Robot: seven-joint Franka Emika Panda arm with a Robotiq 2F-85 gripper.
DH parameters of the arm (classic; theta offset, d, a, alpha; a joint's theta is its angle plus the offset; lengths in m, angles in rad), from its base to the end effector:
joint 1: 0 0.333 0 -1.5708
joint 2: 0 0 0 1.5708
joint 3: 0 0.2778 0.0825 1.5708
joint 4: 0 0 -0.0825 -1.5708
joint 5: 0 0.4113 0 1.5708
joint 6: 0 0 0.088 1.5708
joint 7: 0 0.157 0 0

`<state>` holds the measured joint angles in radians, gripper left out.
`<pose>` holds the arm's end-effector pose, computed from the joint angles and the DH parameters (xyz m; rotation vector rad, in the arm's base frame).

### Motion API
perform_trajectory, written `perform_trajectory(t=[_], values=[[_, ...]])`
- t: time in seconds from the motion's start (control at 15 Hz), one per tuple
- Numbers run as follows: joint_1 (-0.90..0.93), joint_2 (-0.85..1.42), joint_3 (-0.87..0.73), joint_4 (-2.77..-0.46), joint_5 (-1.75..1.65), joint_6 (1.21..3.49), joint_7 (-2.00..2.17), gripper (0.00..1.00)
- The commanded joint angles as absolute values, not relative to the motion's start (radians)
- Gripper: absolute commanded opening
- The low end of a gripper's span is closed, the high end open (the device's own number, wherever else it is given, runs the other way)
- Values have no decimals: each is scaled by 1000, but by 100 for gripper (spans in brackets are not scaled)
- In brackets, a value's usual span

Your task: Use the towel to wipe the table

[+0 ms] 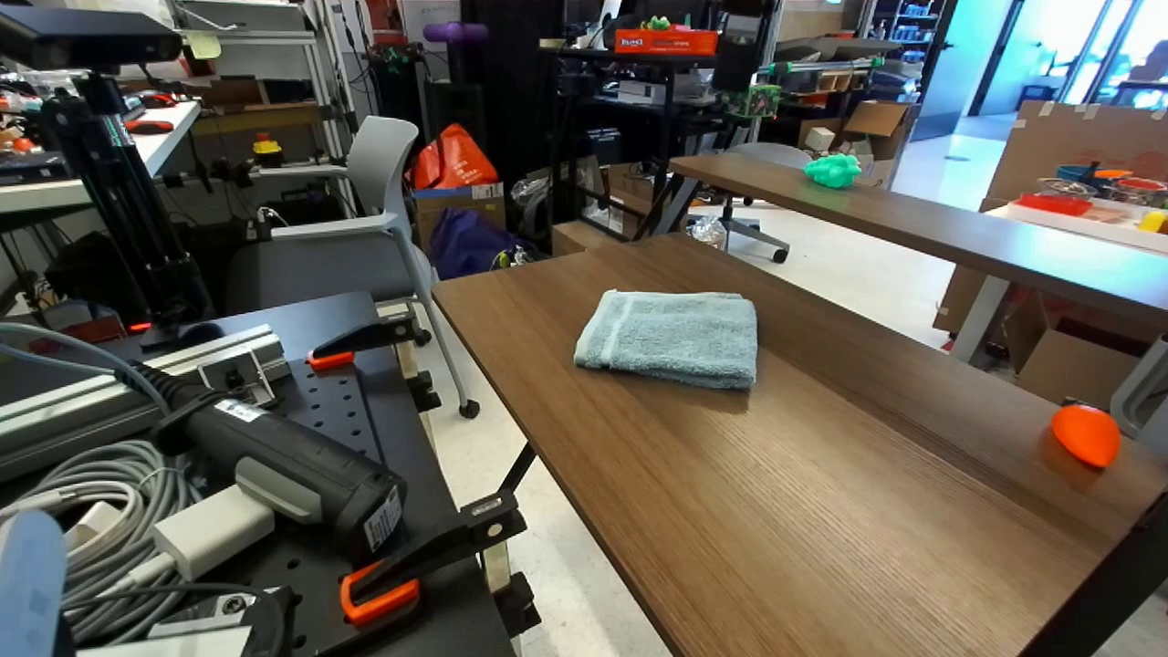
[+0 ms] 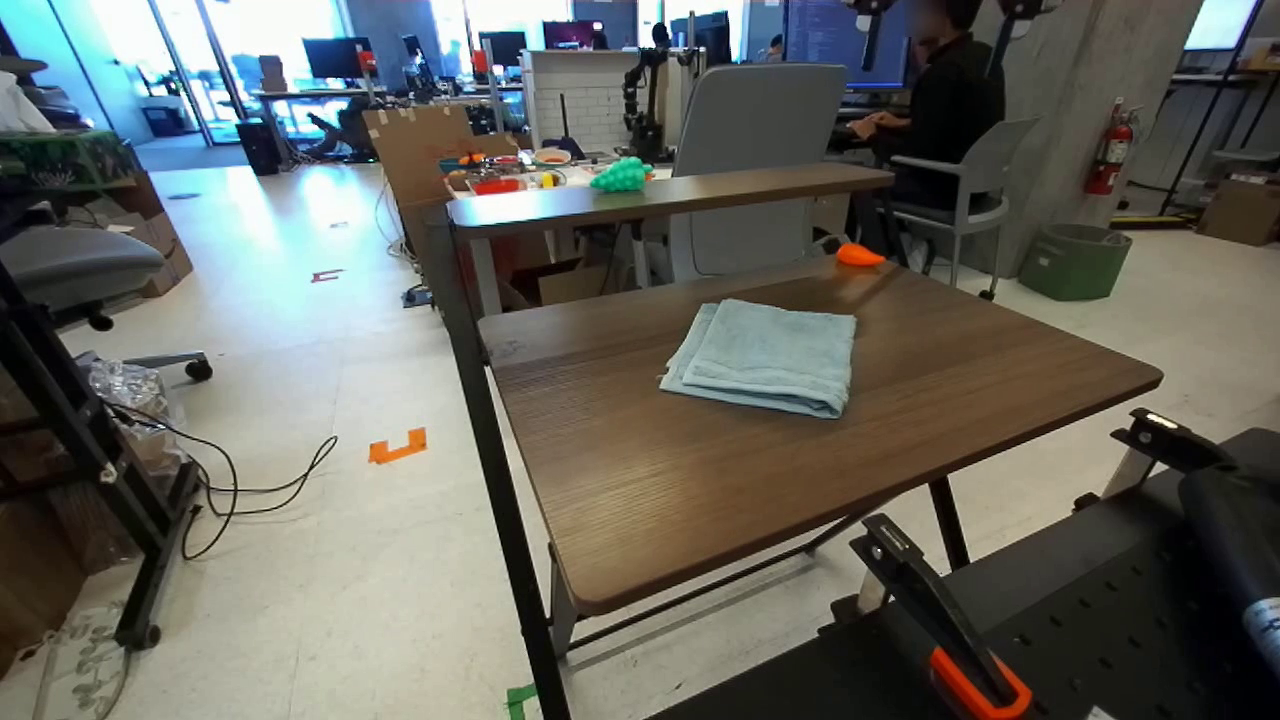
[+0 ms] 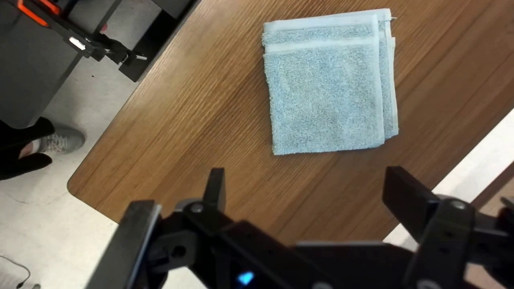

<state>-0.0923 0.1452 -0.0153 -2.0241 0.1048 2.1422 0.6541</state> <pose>0.5896 -0.0548 0.2734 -2.8122 1.2214 0.0751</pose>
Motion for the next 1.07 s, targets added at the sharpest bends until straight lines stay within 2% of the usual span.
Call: perform_trajectory(t=[0.0,0.33,0.67,1.0], values=[[-69,143,-40,-2021,109,2140,652,100],[-32,336,-48,-1933,78,2141,823,100],[40,576,-70,-1822,92,2241,1000,100],[102,695,-101,-1764,75,2337,1084,100]])
